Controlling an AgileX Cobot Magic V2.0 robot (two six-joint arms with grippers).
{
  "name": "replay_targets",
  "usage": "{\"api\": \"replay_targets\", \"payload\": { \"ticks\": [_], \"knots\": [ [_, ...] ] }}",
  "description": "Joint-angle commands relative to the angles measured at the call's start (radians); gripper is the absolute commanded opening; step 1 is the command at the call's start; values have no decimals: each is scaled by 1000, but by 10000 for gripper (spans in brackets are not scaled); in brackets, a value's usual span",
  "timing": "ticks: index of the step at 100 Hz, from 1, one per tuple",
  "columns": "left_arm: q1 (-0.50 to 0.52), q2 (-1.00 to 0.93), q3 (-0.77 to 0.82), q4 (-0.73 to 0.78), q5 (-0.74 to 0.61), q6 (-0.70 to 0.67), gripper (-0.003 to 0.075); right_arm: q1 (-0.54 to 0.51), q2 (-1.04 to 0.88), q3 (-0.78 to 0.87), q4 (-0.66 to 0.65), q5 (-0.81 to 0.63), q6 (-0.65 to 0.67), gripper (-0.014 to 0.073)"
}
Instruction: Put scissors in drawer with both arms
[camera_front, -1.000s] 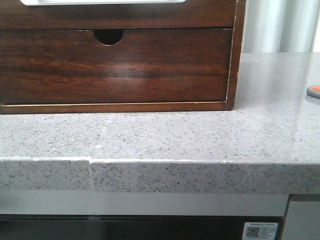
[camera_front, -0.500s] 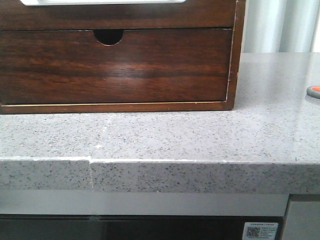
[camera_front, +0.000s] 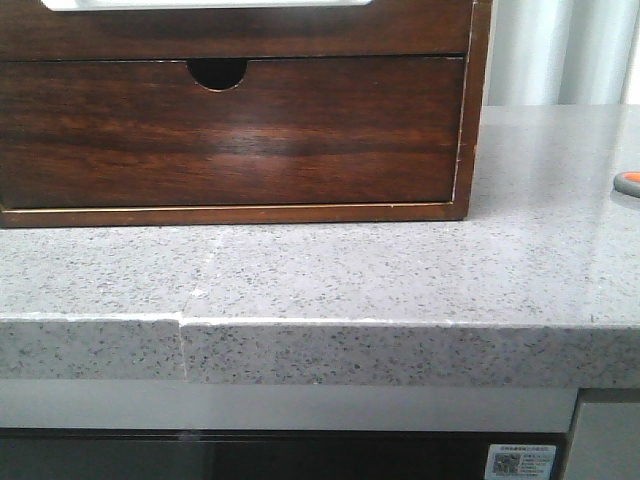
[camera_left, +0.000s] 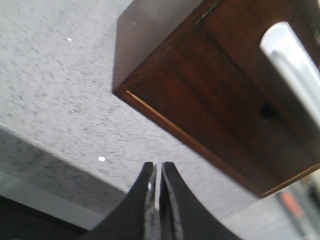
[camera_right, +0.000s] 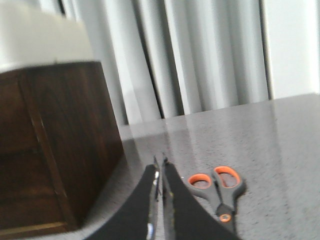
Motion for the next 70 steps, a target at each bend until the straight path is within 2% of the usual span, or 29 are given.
{"api": "replay_targets", "payload": {
  "ticks": [1,17,31,53,70],
  "knots": [
    [3,-33,22,-155,-64,-5,-19,-6,-20,4,124,-57,1,-32],
    [3,-33,20,-200,-57,-5,-19,-6,-20,-3,269,-17,1,-32],
    [3,-33,17,-196,-26,41,-19,-6,-20,-50,277,74,1,-32],
    [3,-33,-25,-167,13,118,-19,-6,-20,-153,225,228,-30,-32],
    [3,10,-155,41,77,119,-19,-6,35,-289,98,408,-76,-32]
  ]
}}
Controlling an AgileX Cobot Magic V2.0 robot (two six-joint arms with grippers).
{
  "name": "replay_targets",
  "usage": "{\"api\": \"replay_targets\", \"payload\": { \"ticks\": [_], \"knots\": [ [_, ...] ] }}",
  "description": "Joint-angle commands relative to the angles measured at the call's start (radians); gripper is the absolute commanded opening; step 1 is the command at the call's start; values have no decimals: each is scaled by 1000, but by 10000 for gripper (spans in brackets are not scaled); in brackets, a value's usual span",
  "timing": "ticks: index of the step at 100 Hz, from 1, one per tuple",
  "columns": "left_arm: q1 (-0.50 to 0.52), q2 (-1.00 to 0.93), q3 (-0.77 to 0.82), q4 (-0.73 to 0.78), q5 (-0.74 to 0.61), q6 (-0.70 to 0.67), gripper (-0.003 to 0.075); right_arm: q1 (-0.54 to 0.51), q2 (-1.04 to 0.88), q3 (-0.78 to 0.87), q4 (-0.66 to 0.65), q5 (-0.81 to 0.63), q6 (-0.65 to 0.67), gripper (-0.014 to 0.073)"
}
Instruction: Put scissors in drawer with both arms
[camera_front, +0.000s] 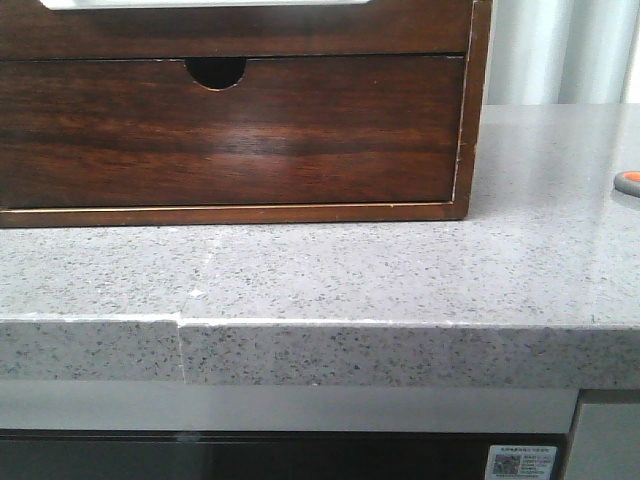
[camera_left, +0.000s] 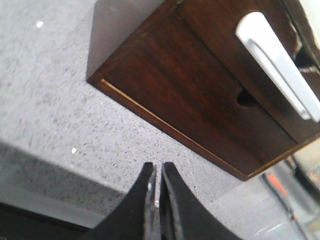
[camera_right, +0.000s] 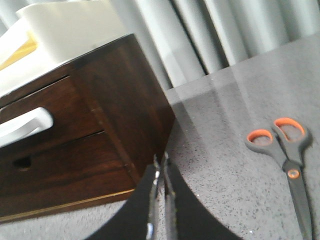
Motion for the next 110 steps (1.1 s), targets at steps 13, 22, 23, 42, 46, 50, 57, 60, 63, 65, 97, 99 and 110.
{"api": "replay_targets", "payload": {
  "ticks": [13,22,23,42,46,50,57,60,63,65,97,99,110],
  "knots": [
    [3,89,-205,210,20,23,-18,-6,109,-174,-179,108,-35,-27],
    [3,173,-281,282,60,34,21,-6,156,-221,-184,122,-35,-5],
    [3,173,-281,282,65,34,30,-6,159,-224,-184,122,-35,0],
    [3,359,-377,272,166,38,487,-6,226,-263,-184,139,-35,314],
    [3,391,-385,258,170,38,530,-6,235,-263,-184,150,-35,377],
    [3,418,-386,235,170,38,538,-6,242,-263,-184,166,-35,433],
    [3,451,-386,202,170,38,529,-6,244,-263,-182,186,-35,482],
    [3,461,-386,190,172,38,519,-6,244,-263,-182,191,-35,484],
    [3,469,-386,184,172,38,510,-6,244,-263,-182,192,-35,484],
    [3,472,-386,181,172,38,503,-6,244,-263,-182,194,-35,484],
    [3,506,-395,-170,206,175,421,-6,244,-263,-175,194,-35,484],
    [3,517,-402,-219,215,199,421,-6,244,-263,-175,194,-35,484],
    [3,602,-464,-407,270,275,421,-6,245,-263,-175,184,-35,484]
  ]
}}
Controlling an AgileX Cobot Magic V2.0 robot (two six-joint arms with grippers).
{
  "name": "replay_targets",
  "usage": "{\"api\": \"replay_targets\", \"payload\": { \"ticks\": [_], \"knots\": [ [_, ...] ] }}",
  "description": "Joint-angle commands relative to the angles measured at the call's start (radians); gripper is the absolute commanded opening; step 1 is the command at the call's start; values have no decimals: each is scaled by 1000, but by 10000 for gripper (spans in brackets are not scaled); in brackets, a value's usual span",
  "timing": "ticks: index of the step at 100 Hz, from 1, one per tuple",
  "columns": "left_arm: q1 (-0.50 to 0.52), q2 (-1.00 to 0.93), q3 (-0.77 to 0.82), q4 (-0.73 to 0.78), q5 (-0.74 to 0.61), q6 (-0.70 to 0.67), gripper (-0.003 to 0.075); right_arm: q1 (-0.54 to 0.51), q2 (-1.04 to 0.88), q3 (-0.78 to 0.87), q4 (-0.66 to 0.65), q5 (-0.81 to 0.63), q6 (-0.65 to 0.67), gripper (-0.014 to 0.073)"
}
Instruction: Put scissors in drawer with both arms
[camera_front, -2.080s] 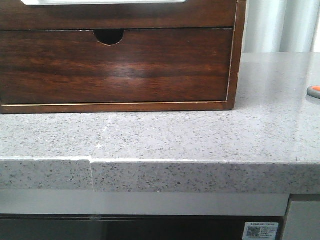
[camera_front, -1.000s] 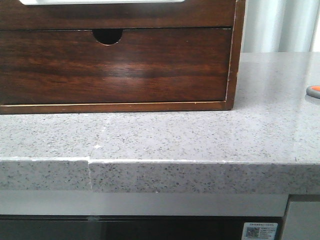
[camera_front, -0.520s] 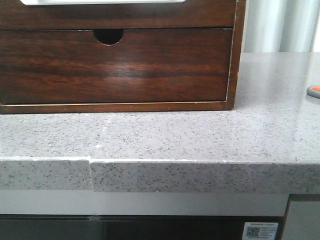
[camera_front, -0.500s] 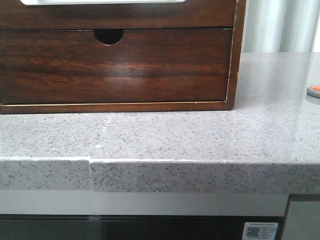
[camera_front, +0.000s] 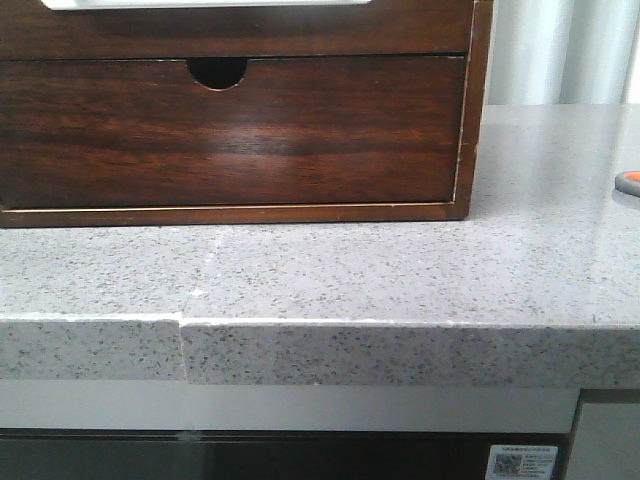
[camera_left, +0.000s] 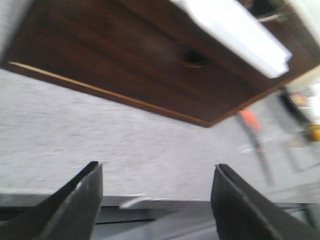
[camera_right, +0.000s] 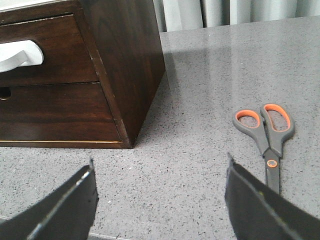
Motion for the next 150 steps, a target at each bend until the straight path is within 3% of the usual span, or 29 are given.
{"api": "replay_targets", "payload": {
  "ticks": [1,26,39,70,89,98,124,150],
  "knots": [
    [3,86,-90,-223,12,71,421,-6,23,-35,6,-74,-10,484],
    [3,331,-265,-451,101,81,422,-6,23,-24,6,-73,-10,484],
    [3,468,-325,-474,179,81,422,-6,23,-24,6,-70,-10,484],
    [3,627,-332,-595,166,91,421,-6,23,-24,6,-49,-10,484],
    [3,666,-332,-738,158,172,412,-6,23,-24,6,-48,-10,484],
    [3,675,-332,-721,160,176,349,-6,23,-24,6,-48,-10,484],
    [3,678,-332,-689,161,235,-13,-6,23,0,6,-44,-10,484],
    [-14,614,-289,-677,152,238,-19,-6,23,4,6,-47,-10,484]
  ]
}}
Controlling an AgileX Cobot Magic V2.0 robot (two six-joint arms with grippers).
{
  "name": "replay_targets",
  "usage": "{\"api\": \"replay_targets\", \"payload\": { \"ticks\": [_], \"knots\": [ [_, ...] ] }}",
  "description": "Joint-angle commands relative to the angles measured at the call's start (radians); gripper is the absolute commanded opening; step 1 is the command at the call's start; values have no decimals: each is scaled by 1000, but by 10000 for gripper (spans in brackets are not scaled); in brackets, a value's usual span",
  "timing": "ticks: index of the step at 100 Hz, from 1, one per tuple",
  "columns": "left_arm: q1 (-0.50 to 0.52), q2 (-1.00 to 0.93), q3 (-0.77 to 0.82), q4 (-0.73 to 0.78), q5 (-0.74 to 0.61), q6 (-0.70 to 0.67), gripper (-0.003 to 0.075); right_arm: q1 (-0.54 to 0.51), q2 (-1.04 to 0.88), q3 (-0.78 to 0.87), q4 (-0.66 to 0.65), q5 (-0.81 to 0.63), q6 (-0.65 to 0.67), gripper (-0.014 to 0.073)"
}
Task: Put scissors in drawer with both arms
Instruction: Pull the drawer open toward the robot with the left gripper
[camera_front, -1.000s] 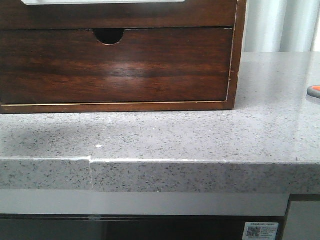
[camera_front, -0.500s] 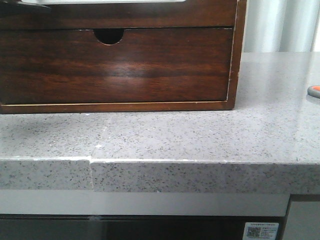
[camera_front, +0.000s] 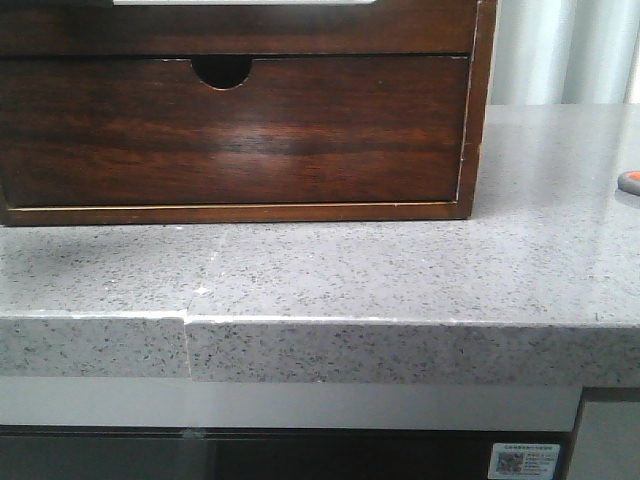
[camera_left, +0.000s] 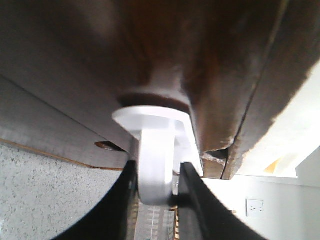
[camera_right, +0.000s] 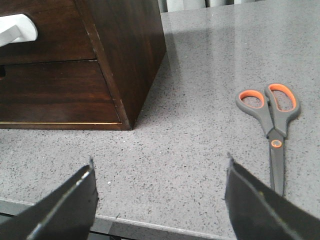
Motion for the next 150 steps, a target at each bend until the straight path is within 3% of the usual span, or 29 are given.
{"api": "replay_targets", "payload": {
  "ticks": [1,34,58,67,82,90,100,113,128,141,150],
  "knots": [
    [-14,-78,0,3,17,69,-19,-6,20,-22,6,-72,-8,484],
    [-153,-412,220,-48,-120,54,-19,-6,20,-22,6,-103,-8,484],
    [-170,-564,285,-48,-155,38,9,-6,20,-22,6,-126,-8,484],
    [-170,-571,285,-48,-148,38,150,-6,20,-22,6,-134,-8,484],
    [-170,-571,285,-39,-134,61,585,-6,20,-22,6,-134,-8,484],
    [-170,-584,285,-18,-160,101,673,-6,20,-24,10,-134,-5,484],
    [-170,-631,285,27,-246,101,616,-6,23,-37,12,-128,57,484],
    [-170,-736,285,140,-370,101,449,-6,41,-69,12,-119,104,484],
    [-170,-879,285,320,-381,101,232,-6,134,-132,-7,-105,113,483],
    [-170,-973,285,458,-356,101,-18,-6,295,-232,-193,-37,248,483],
    [-170,-1021,285,510,-345,101,-19,-6,446,-316,-332,62,305,483]
  ]
}}
